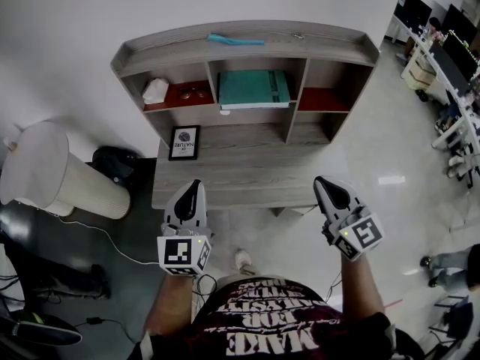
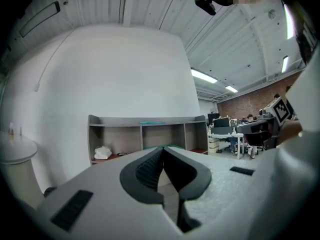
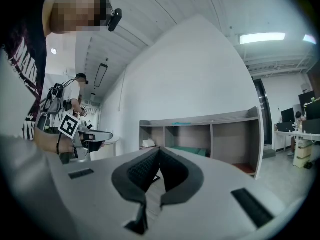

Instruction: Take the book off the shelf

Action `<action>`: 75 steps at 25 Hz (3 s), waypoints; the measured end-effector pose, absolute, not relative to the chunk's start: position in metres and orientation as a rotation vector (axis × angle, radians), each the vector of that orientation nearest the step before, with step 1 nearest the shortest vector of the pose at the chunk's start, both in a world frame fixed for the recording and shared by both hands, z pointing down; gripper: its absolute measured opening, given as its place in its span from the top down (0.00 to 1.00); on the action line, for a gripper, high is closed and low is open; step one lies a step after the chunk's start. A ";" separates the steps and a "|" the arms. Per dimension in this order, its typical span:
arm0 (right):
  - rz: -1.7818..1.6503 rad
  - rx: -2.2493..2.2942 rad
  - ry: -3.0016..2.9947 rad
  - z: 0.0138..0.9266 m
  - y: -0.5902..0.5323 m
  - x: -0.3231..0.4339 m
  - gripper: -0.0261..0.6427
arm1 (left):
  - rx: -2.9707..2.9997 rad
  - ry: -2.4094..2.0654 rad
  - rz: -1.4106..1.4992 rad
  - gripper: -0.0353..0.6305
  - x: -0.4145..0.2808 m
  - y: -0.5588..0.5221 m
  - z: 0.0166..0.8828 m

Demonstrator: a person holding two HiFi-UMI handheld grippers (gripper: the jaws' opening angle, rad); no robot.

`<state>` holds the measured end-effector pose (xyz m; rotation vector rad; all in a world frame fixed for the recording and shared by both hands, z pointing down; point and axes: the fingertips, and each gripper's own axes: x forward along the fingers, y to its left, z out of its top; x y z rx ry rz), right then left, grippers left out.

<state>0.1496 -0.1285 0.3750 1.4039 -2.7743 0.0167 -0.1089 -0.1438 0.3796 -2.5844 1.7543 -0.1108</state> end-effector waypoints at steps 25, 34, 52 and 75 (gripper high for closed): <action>0.173 1.459 -2.632 0.402 -0.180 0.095 0.41 | -2.690 1.627 -0.098 0.94 -0.153 -0.213 0.399; 0.275 1.409 -2.638 0.428 -0.196 0.092 0.37 | -2.667 1.652 -0.161 0.94 -0.158 -0.222 0.411; 0.352 1.451 -2.604 0.456 -0.278 0.126 0.49 | -2.678 1.613 -0.290 0.94 -0.125 -0.300 0.437; 0.786 1.395 -2.623 0.506 -0.397 0.152 0.51 | -2.714 1.541 -0.323 0.94 -0.069 -0.423 0.460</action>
